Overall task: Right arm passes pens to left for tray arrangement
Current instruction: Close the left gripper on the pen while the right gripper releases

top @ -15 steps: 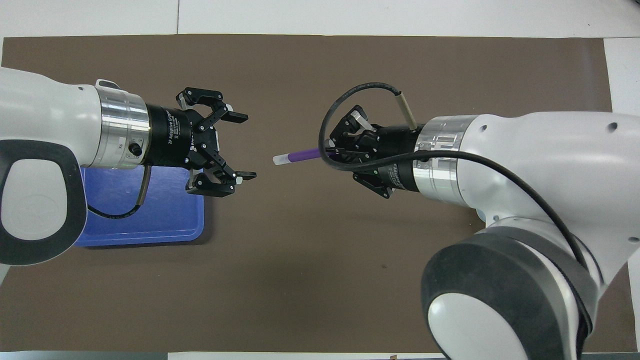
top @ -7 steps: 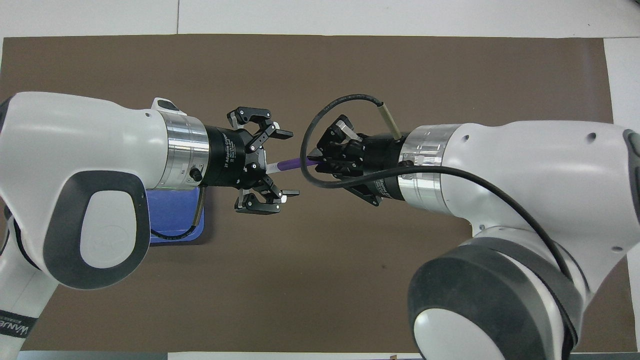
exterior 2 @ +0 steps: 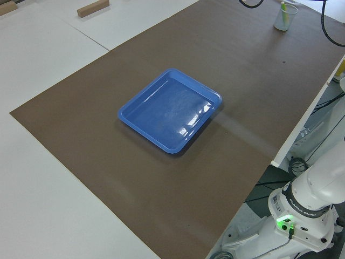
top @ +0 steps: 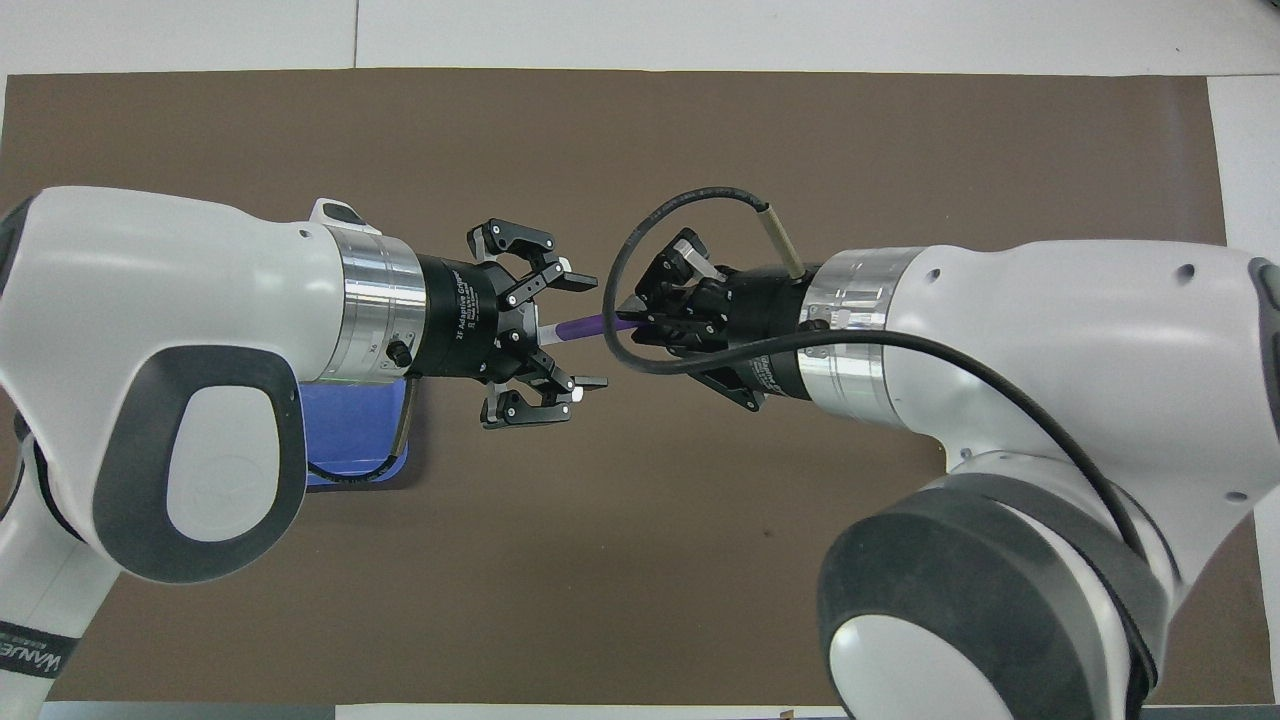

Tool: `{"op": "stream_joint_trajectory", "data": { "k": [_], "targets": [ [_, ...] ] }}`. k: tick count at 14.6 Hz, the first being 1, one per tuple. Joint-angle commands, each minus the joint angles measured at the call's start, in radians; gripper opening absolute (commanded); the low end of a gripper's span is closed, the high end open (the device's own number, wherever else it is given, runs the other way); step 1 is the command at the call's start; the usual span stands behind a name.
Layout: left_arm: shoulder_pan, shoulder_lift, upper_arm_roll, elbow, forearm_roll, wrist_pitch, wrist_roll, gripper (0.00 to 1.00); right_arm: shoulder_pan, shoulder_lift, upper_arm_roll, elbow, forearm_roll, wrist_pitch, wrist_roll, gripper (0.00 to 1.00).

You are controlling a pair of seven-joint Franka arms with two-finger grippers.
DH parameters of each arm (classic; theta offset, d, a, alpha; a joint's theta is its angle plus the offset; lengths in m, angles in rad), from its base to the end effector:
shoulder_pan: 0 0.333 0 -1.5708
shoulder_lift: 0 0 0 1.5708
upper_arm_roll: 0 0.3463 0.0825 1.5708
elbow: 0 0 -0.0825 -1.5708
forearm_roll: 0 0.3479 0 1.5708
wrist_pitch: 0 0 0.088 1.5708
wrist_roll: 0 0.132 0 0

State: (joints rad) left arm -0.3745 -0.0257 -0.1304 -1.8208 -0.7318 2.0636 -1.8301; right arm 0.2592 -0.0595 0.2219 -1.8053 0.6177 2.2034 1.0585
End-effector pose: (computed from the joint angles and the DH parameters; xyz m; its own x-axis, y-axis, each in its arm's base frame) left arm 0.4614 -0.3130 0.5988 -0.0265 0.7462 -0.6652 0.9996 0.0147 -0.0233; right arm 0.4785 0.2895 0.6334 0.7115 -0.6245 -0.3223 -0.6730 -0.4734 -0.5683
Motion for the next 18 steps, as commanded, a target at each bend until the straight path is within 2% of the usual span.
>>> {"op": "stream_joint_trajectory", "data": {
  "k": [1,4,6,10,13,14,18],
  "targets": [
    [-0.004,-0.017,0.008,0.003,-0.003,-0.030,-0.018,0.77,-0.006,-0.022,0.002,-0.026,0.025,0.019,-0.008,0.00],
    [-0.007,-0.017,0.008,0.005,-0.003,-0.030,-0.018,0.72,-0.008,-0.022,0.002,-0.026,0.025,0.021,-0.008,0.00],
    [-0.007,-0.017,0.008,0.005,-0.003,-0.031,-0.018,0.65,-0.008,-0.022,0.002,-0.026,0.024,0.021,-0.009,0.00],
    [-0.006,-0.020,0.008,0.003,-0.001,-0.033,-0.018,0.37,-0.009,-0.020,0.002,-0.026,0.025,0.022,-0.009,0.00],
    [-0.006,-0.020,0.008,0.003,0.014,-0.026,-0.012,0.07,-0.011,-0.020,0.002,-0.026,0.025,0.022,-0.012,0.00],
    [-0.007,-0.020,0.008,0.003,0.021,-0.020,-0.002,0.00,-0.011,-0.020,0.002,-0.026,0.024,0.022,-0.012,0.00],
    [-0.011,-0.019,0.008,0.003,0.048,-0.004,-0.001,0.00,-0.015,-0.020,0.000,-0.026,0.025,0.021,-0.012,0.00]
  ]
}}
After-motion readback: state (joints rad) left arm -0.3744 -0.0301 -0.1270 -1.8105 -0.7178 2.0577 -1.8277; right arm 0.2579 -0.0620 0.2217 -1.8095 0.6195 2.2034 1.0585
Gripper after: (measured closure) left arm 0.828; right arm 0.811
